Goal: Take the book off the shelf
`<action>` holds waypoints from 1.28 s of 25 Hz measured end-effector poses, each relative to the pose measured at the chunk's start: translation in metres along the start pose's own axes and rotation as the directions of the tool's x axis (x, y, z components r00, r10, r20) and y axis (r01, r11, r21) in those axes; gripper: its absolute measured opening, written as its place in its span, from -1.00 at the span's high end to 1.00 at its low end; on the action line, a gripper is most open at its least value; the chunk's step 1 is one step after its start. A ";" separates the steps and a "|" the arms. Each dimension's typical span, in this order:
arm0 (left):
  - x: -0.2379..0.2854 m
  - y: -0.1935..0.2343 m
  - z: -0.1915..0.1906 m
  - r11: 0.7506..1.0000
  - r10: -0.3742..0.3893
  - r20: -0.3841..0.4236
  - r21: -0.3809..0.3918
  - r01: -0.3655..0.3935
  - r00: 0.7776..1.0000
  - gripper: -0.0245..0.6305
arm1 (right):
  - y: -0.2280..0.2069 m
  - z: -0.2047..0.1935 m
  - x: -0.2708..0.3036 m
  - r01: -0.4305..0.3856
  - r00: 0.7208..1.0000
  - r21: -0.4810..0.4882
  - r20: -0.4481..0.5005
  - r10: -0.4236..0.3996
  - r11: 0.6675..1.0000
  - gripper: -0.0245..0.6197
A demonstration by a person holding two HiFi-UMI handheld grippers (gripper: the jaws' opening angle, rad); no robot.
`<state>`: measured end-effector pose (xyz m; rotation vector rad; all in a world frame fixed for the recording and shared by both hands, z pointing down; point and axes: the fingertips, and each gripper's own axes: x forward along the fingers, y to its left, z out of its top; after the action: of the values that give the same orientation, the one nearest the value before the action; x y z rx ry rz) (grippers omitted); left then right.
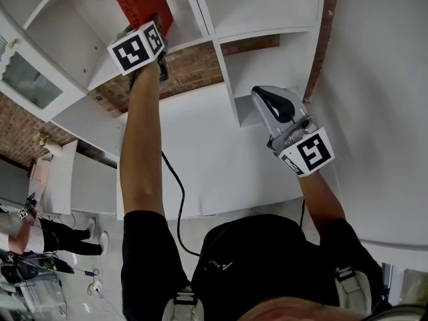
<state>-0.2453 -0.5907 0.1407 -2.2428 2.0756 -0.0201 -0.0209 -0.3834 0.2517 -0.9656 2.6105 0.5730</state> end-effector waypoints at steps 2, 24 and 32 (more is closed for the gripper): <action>-0.006 0.002 0.002 1.000 -0.005 0.017 -0.017 0.005 1.000 0.46 | 0.003 -0.001 0.002 -0.005 1.000 0.004 -0.002 0.005 1.000 0.92; -0.250 -0.026 -0.002 0.971 -0.190 0.355 -0.072 0.230 0.915 0.46 | 0.054 0.014 0.005 -0.044 0.999 0.037 0.032 0.043 0.998 0.92; -0.314 -0.051 -0.058 0.961 -0.225 0.388 -0.063 0.269 0.894 0.46 | 0.074 0.013 0.001 -0.043 0.998 0.067 0.056 0.040 0.997 0.92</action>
<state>-0.2229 -0.2775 0.2174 -2.3319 1.6230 0.4879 -0.0689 -0.3268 0.2596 -0.8644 2.5895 0.5090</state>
